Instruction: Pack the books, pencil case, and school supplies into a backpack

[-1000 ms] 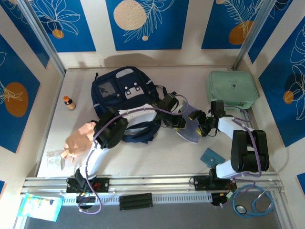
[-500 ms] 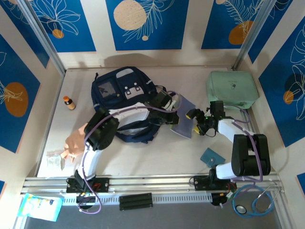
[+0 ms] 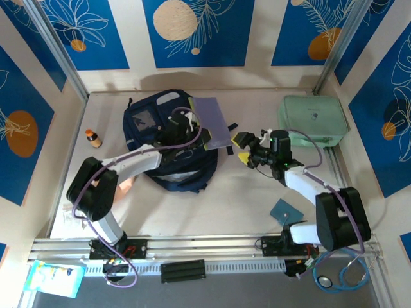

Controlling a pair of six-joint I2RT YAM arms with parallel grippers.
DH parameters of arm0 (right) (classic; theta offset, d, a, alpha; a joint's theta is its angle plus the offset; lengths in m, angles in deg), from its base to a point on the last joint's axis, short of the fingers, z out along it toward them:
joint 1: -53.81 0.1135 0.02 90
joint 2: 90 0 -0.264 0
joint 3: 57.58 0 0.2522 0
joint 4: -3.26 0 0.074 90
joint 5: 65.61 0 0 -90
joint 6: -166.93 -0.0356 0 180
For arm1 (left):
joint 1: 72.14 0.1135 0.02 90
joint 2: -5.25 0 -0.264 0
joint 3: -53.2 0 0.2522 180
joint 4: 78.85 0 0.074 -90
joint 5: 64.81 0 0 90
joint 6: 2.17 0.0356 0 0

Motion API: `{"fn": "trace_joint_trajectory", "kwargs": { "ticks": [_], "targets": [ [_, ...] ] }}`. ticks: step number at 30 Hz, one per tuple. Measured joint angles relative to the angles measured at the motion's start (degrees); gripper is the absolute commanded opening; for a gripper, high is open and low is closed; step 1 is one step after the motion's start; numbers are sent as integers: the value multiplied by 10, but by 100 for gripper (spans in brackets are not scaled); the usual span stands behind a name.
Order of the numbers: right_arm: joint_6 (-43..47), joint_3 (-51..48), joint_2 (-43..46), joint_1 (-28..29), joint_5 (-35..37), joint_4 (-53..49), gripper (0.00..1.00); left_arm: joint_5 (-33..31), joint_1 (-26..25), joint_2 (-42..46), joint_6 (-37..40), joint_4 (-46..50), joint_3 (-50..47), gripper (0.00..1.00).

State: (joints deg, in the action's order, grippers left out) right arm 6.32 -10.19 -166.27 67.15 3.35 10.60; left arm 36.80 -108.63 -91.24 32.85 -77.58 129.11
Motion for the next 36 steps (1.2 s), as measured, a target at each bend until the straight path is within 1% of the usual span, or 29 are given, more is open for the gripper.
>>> {"fn": "trace_joint_trajectory", "kwargs": {
  "ticks": [6, 9, 17, 21, 25, 29, 31, 33, 36],
  "targets": [
    [-100, 1, -69, 58, 16, 132, 89, -29, -1, 17, -83, -120, -54, 0],
    [-130, 4, -96, 73, 32, 179, 83, -38, -3, 24, -111, -156, -62, 0],
    [-169, 52, -139, 88, 68, 262, 56, -53, -4, 45, -157, -214, -87, 0],
    [-181, 65, -165, 96, 76, 301, 44, -57, -4, 45, -173, -223, -88, 0],
    [-192, 72, -187, 102, 80, 341, 28, -64, -4, 45, -184, -226, -95, 0],
    [-195, 72, -191, 104, 87, 365, 11, -72, -4, 46, -186, -226, -100, 10],
    [-194, 72, -190, 104, 90, 372, 3, -76, -3, 48, -183, -222, -103, 23],
    [-188, 70, -184, 104, 94, 360, 0, -76, -3, 57, -177, -213, -106, 39],
    [-162, 62, -153, 101, 101, 311, 0, -77, 3, 79, -156, -183, -114, 61]
  ]
}}
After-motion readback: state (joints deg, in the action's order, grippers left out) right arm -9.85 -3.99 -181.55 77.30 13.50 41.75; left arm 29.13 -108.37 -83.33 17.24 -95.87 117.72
